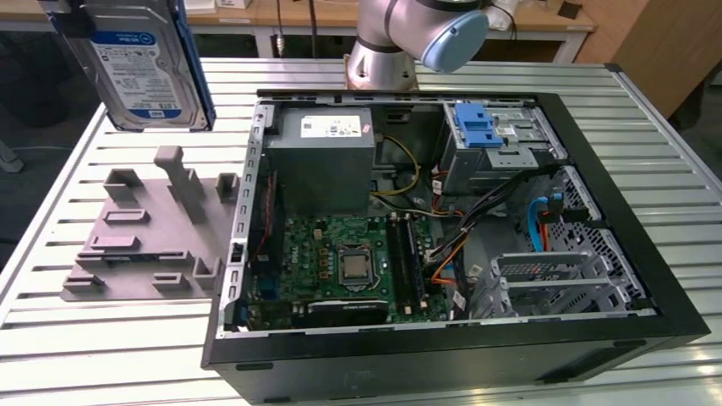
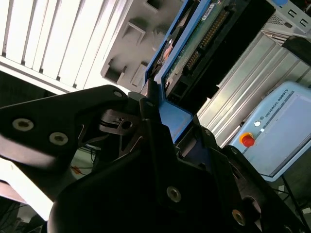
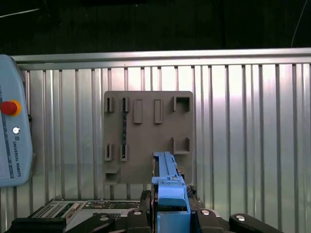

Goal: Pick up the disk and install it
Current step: 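Pick up the disk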

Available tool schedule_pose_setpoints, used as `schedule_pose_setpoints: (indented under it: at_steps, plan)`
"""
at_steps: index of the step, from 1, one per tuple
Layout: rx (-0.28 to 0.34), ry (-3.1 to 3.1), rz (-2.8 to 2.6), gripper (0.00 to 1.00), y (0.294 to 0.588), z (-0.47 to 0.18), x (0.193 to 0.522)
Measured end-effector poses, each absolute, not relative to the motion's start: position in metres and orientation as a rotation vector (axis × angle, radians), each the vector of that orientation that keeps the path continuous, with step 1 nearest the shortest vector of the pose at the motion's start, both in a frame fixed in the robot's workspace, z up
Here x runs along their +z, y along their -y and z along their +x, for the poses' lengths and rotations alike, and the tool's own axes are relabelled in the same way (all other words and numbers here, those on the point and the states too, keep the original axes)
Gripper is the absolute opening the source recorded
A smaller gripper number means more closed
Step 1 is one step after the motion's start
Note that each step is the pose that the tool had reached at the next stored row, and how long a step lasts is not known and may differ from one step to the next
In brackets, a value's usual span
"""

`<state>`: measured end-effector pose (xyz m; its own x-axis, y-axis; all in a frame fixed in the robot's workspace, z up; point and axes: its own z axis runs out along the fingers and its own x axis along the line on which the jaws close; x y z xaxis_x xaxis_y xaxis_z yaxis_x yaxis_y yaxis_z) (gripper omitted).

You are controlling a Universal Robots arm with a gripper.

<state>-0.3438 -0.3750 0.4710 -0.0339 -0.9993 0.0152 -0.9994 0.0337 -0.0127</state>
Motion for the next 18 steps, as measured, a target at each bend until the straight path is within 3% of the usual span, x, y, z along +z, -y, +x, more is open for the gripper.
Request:
schedule_pose_setpoints:
  at_steps: [18]
  plan:
    - [0.023, 2.254, 2.178, 0.36, 0.383, -0.309, 0.471]
